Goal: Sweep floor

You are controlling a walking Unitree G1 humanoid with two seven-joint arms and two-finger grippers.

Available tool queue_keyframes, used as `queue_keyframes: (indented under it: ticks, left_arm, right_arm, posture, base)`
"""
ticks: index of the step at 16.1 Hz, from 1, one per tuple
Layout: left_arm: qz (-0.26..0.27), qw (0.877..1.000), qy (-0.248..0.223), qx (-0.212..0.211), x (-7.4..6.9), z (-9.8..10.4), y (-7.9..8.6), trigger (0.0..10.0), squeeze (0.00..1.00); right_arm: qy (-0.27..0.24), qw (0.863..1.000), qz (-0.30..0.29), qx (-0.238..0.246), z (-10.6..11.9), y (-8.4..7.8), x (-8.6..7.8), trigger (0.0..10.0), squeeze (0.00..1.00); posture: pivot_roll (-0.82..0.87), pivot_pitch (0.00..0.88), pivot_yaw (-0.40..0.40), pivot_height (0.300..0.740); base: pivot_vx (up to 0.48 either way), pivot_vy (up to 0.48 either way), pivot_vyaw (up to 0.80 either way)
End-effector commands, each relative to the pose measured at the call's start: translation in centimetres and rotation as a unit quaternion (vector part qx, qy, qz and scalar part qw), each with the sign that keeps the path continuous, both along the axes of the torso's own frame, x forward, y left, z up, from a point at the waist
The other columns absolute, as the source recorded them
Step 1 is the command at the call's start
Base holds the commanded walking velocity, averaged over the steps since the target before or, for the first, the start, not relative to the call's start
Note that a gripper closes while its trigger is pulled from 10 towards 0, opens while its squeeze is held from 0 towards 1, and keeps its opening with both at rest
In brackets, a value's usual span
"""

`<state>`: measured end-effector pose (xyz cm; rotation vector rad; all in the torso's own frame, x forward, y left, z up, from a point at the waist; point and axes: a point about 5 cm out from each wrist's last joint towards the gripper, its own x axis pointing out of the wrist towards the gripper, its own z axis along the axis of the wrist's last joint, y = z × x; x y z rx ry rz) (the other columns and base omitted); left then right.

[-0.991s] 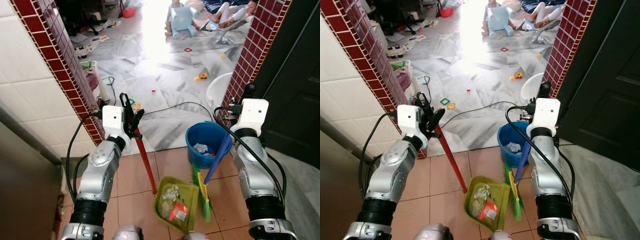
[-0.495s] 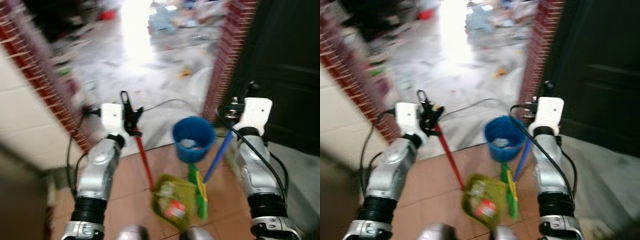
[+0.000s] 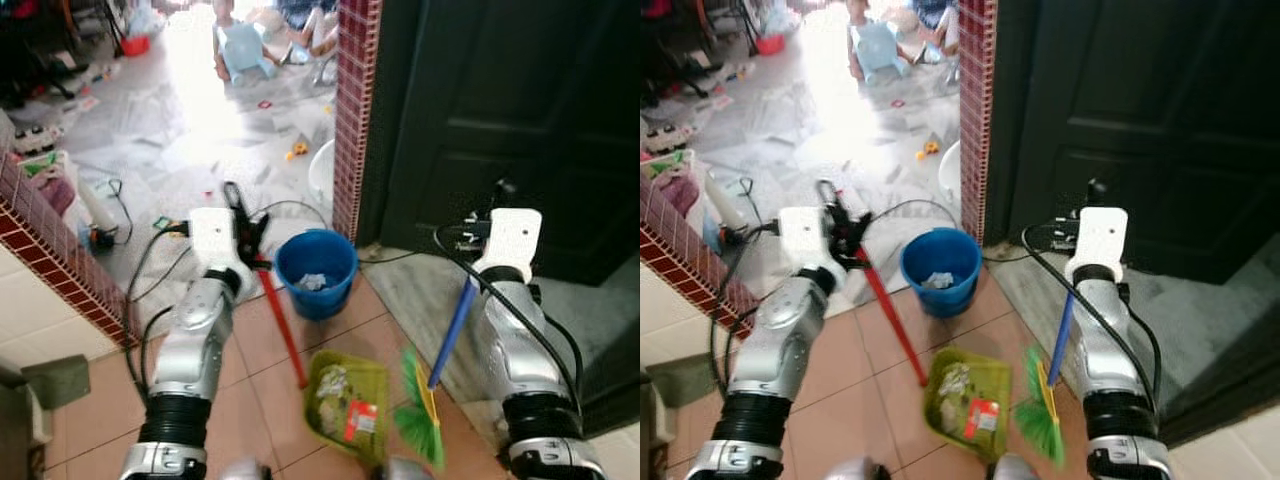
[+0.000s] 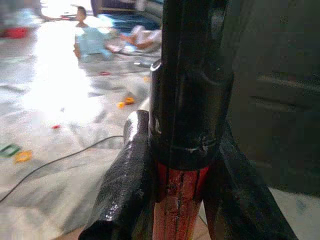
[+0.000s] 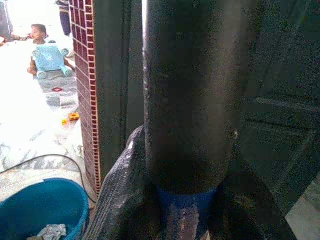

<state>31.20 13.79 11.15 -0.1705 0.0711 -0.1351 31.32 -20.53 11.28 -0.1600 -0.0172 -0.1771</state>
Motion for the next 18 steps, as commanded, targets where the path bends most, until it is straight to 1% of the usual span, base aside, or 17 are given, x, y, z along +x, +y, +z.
queue_keyframes:
  ticks: [1,3,4,6,7,9,11,12,13,14,15,17,18]
  left_arm:
    - [0.049,0.999,-0.015,-0.010,0.5,1.1,1.8,10.0,0.00]
    - [0.086,0.996,-0.004,-0.014,0.5,1.0,2.9,10.0,0.00]
    - [0.114,0.993,-0.010,-0.018,0.4,1.3,3.7,10.0,0.00]
    - [0.144,0.989,-0.023,-0.021,0.3,2.0,4.6,10.0,0.00]
    - [0.164,0.986,-0.042,-0.011,0.2,3.1,5.3,10.0,0.00]
    - [0.189,0.980,-0.063,-0.002,0.0,4.6,6.1,10.0,0.00]
    - [0.227,0.969,-0.100,0.020,-0.2,6.8,7.3,10.0,0.00]
    - [0.234,0.966,-0.107,0.032,-0.3,7.4,7.5,10.0,0.00]
    - [0.268,0.952,-0.143,0.050,-0.5,9.8,8.6,10.0,0.00]
    - [0.272,0.949,-0.151,0.049,-0.6,10.4,8.7,10.0,0.00]
    - [0.281,0.944,-0.164,0.049,-0.8,11.6,8.9,10.0,0.00]
    - [0.288,0.939,-0.177,0.059,-1.0,12.5,9.0,10.0,0.00]
    - [0.288,0.938,-0.183,0.058,-0.8,13.0,9.1,10.0,0.00]
  right_arm:
    - [0.012,1.000,0.007,-0.002,-0.4,0.3,0.0,10.0,0.00]
    - [0.018,1.000,0.007,-0.001,-0.7,0.1,-0.1,10.0,0.00]
    - [0.020,1.000,0.006,0.001,-0.8,0.1,-0.1,10.0,0.00]
    - [0.020,1.000,0.008,0.002,-0.9,0.2,-0.1,10.0,0.00]
    - [0.021,1.000,0.009,0.002,-0.9,0.2,0.0,10.0,0.00]
    - [0.023,1.000,0.009,0.000,-0.9,0.1,0.0,10.0,0.00]
    - [0.025,1.000,0.008,-0.003,-1.0,-0.1,0.1,10.0,0.00]
    - [0.026,1.000,0.008,-0.004,-1.1,-0.2,0.1,10.0,0.00]
    - [0.028,1.000,0.013,-0.006,-1.2,0.0,0.2,10.0,0.00]
    - [0.029,0.999,0.013,-0.006,-1.2,0.0,0.3,10.0,0.00]
    - [0.030,0.999,0.015,-0.007,-1.2,0.1,0.4,10.0,0.00]
    - [0.030,0.999,0.017,-0.008,-1.2,0.1,0.4,10.0,0.00]
    - [0.030,0.999,0.018,-0.007,-1.3,0.1,0.5,10.0,0.00]
  posture:
    - [-0.10,0.000,0.051,0.740]
    - [-0.09,0.000,0.050,0.740]
    - [-0.09,0.000,0.050,0.740]
    - [-0.09,0.000,0.049,0.740]
    - [-0.09,0.000,0.048,0.740]
    - [-0.09,0.000,0.045,0.740]
    - [-0.08,0.000,0.041,0.740]
    - [-0.08,0.000,0.038,0.740]
    - [-0.07,0.000,0.033,0.740]
    - [-0.07,0.000,0.031,0.740]
    - [-0.07,0.000,0.028,0.740]
    - [-0.06,0.000,0.027,0.740]
    - [-0.06,0.000,0.026,0.740]
  base:
    - [0.000,0.000,0.00]
    - [0.000,0.000,0.00]
    - [0.000,0.000,0.00]
    - [0.000,0.000,0.00]
    - [0.000,0.000,0.00]
    - [0.000,0.000,0.00]
    - [0.000,0.000,0.00]
    - [0.000,0.000,0.00]
    - [0.000,0.000,0.00]
    - [0.000,0.000,0.00]
    - [0.000,0.000,0.00]
    - [0.000,0.000,0.00]
    - [0.000,0.000,0.00]
